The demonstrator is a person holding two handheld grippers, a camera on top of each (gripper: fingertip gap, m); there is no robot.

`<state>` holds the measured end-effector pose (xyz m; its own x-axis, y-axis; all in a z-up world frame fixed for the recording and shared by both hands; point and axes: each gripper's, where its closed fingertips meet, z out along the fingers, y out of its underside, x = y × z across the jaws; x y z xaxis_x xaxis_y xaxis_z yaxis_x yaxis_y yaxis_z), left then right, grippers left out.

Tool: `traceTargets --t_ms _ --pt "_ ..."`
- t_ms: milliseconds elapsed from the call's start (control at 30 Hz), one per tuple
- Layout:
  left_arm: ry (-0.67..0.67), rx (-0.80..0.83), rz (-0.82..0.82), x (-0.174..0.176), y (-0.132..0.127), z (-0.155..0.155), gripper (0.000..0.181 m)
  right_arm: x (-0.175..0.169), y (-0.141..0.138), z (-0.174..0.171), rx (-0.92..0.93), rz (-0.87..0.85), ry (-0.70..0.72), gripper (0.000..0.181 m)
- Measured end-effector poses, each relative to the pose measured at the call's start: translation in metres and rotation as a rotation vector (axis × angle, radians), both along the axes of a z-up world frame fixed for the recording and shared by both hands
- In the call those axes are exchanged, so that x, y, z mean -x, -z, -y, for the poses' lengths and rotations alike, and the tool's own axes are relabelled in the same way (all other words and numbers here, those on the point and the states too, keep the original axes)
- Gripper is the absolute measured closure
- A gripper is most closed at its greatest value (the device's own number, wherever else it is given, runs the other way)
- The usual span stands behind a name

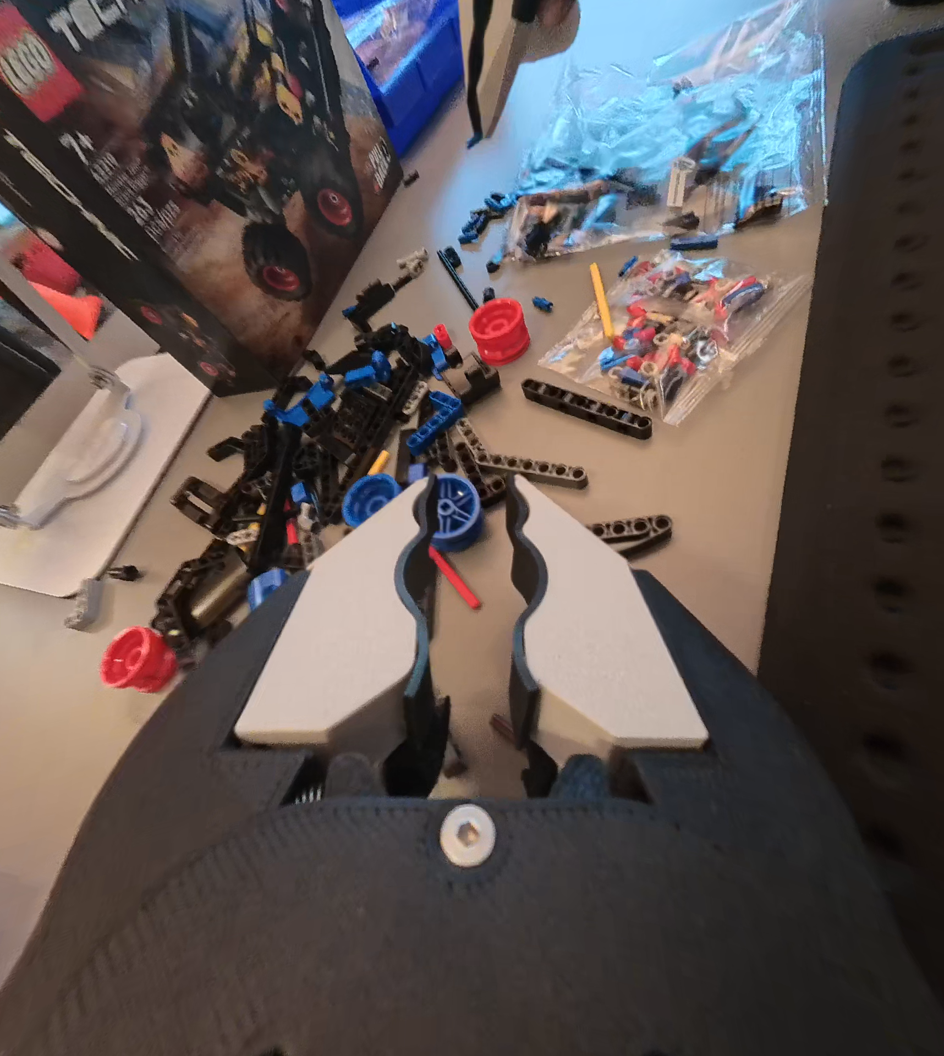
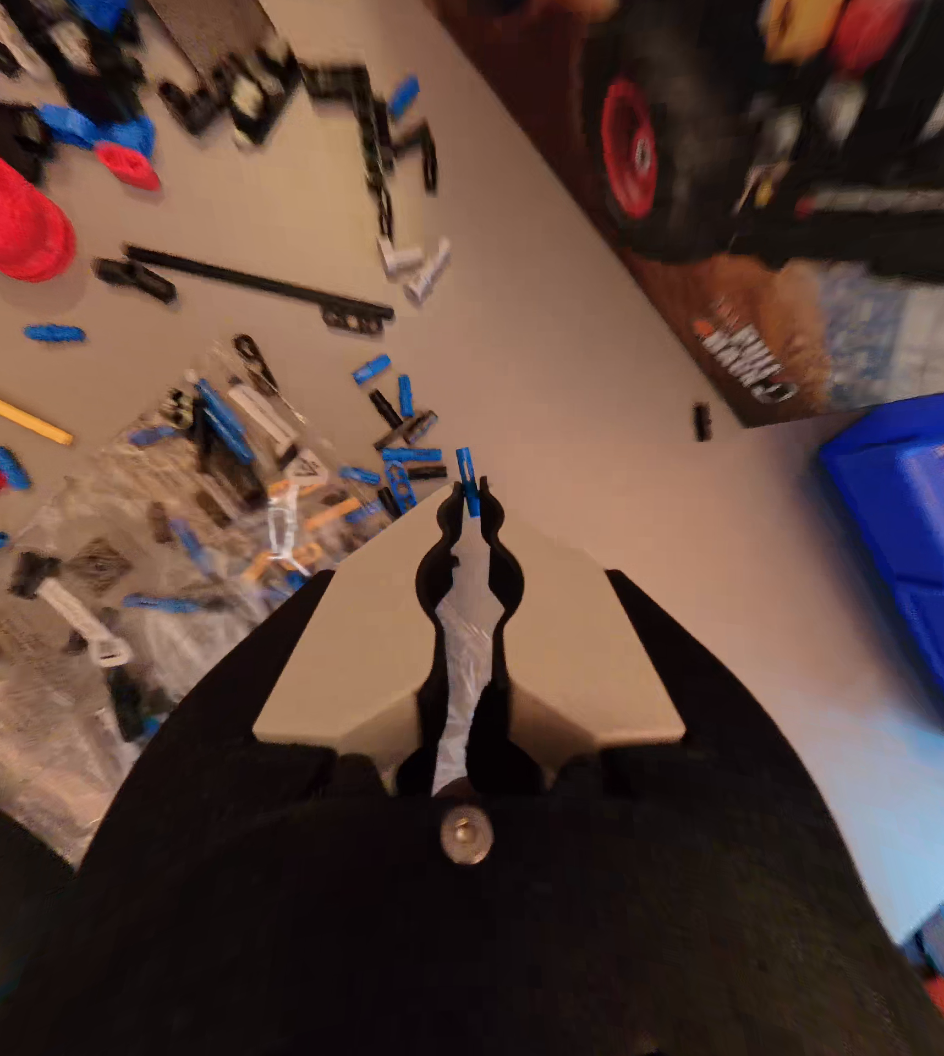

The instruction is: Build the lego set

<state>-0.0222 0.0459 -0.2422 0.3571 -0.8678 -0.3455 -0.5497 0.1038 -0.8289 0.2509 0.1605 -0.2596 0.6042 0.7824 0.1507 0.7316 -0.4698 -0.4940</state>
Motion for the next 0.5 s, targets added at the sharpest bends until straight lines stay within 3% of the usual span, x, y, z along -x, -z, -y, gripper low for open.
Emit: traceTargets --t_ms 100,233,333,500 --pt "-0.025 -0.079 0.011 -0.004 -0.017 -0.004 0.161 0.038 -0.050 0.015 -0.150 -0.063 -0.083 0.179" --pt "-0.025 -0.057 0.110 -0.022 -0.040 -0.005 0.159 0.099 -0.095 0.043 -0.357 -0.070 -0.242 0.178" --pt "-0.032 -0.029 0.204 -0.031 -0.060 -0.007 0.158 0.143 -0.105 0.064 -0.455 -0.107 -0.342 0.178" --pt "-0.054 0.011 0.290 -0.036 -0.075 -0.009 0.158 0.188 -0.101 0.084 -0.565 -0.139 -0.433 0.179"
